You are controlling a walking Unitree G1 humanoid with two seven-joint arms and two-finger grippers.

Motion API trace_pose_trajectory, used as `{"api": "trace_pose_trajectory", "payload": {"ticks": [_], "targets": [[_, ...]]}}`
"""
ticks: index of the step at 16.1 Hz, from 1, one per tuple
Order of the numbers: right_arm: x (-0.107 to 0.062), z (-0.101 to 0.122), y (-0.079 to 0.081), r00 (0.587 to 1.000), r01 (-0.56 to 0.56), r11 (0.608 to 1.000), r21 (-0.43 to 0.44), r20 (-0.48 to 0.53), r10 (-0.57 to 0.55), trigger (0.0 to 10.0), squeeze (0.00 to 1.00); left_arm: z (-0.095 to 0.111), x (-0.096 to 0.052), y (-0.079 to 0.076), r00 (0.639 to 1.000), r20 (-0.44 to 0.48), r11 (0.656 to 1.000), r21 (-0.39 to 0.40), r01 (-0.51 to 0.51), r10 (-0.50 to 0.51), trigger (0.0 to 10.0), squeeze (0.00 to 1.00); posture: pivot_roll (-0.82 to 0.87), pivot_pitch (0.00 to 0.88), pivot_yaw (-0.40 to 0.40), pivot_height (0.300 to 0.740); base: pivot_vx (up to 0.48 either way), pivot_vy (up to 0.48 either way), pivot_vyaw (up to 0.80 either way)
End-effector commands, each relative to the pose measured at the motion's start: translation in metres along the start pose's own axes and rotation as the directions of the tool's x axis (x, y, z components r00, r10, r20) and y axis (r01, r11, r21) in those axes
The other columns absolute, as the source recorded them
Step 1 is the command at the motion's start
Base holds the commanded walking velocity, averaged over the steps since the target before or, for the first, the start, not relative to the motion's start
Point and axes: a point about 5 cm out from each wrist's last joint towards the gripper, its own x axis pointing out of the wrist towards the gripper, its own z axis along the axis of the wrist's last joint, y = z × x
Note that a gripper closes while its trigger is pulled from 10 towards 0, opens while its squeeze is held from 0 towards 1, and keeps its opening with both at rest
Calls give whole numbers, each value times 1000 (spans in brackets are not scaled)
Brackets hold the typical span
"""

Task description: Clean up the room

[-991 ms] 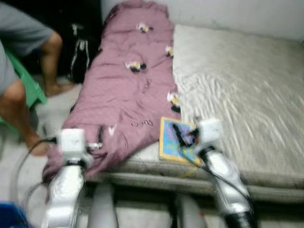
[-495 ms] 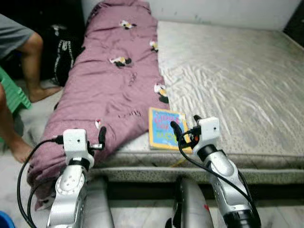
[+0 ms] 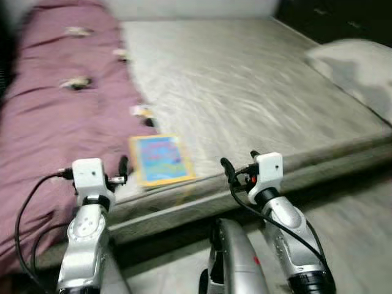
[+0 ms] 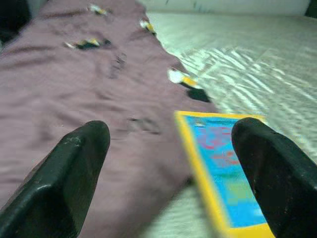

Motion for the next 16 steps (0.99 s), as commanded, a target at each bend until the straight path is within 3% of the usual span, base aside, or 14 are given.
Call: {"api": "trace_pose_trajectory", "payload": {"ticks": [1,3,7,10,11,16], "targets": [[2,2,-1,1000,0,1000,-5,4,0,10000,0,-5,-1,4,999,-33,1000,-10,-23,23,10000,0,14,0,-67,533,0,0,0],[0,3,-1,1000,3,1000,-6,8,-2,10000,0,-8,5,4,996,-79,995,-82,-53,47,10000,0,8,0,-63,533,0,0,0],[-2,4,-4,1000,26,1000,5,11,-26,10000,0,-10,10,4,991,-114,988,-128,-88,73,10000,0,-3,4,-58,533,0,0,0],[-3,2,-8,999,47,999,15,-6,-47,10000,0,-11,10,6,990,-124,989,-124,-86,71,10000,0,-2,6,-58,533,0,0,-800],[-5,6,-8,999,44,999,-15,7,-44,10000,0,-14,14,6,984,-165,980,-170,-102,73,10000,0,-2,14,-63,533,0,0,0],[-15,5,-12,999,50,999,-7,5,-50,10000,0,-12,27,-13,985,-174,973,-228,-32,-8,10000,0,-28,24,-50,528,0,0,0]]}}
